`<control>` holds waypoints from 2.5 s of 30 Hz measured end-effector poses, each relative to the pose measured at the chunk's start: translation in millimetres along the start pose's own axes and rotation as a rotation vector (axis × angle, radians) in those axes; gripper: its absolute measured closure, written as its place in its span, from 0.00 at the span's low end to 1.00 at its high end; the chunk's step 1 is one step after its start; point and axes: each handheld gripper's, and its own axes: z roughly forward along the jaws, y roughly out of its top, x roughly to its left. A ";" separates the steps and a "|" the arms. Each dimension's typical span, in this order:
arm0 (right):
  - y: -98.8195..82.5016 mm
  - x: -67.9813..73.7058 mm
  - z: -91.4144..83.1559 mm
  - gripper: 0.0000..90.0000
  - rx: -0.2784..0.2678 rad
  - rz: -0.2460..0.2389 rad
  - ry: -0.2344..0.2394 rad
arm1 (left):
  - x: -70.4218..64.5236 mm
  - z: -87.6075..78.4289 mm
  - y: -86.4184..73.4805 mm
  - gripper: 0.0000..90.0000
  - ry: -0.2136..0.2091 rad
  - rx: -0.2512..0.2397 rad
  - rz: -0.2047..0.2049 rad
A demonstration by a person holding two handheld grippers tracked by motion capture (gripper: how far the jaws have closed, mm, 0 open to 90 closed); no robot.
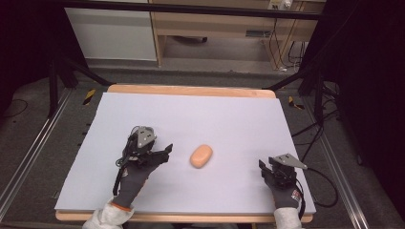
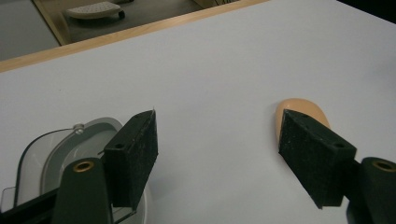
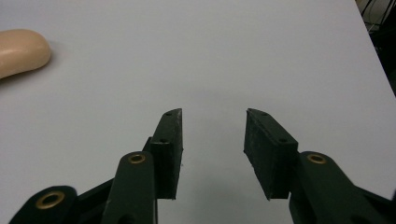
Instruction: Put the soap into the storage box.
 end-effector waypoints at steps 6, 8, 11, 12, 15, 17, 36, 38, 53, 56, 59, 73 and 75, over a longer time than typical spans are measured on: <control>0.0 -0.4 0.3 0.63 0.004 0.001 0.005 | -8.2 7.9 5.6 0.32 -0.010 0.008 0.019; 0.0 -0.2 0.3 0.63 0.005 0.006 0.006 | -10.0 8.9 6.9 0.32 -0.011 0.011 0.025; 0.0 -0.3 0.3 0.63 0.005 0.006 0.006 | -11.8 10.4 8.5 0.32 -0.011 0.010 0.027; -0.1 -0.6 0.5 0.63 0.004 0.005 0.006 | -13.4 12.1 9.7 0.32 -0.013 0.006 0.027; -0.1 -0.4 0.5 0.62 0.004 0.005 0.006 | -15.5 14.4 10.6 0.32 -0.016 0.006 0.027; 0.2 -0.2 0.5 0.62 0.004 0.006 0.007 | -18.5 17.9 11.4 0.32 -0.019 0.011 0.031; 0.3 -1.0 0.0 0.61 0.002 0.006 0.011 | -42.6 41.0 18.2 0.31 -0.055 0.039 0.058; 0.3 -0.9 0.1 0.61 0.001 0.006 0.010 | -45.1 43.5 18.6 0.31 -0.063 0.044 0.061; 0.2 -1.3 0.3 0.61 -0.001 0.004 0.008 | -58.1 60.3 17.6 0.29 -0.082 0.089 0.080; 0.0 -1.6 0.6 0.61 0.001 0.004 0.007 | -59.9 63.6 17.0 0.29 -0.087 0.096 0.083; -0.4 -2.0 1.1 0.61 0.003 0.006 0.005 | -62.8 66.1 16.3 0.29 -0.096 0.106 0.087; -0.5 -2.2 1.3 0.60 0.006 0.008 0.012 | -77.7 85.5 11.0 0.27 -0.118 0.159 0.100; -0.5 -2.1 1.9 0.60 0.007 0.003 0.011 | -78.8 89.1 10.3 0.27 -0.122 0.178 0.111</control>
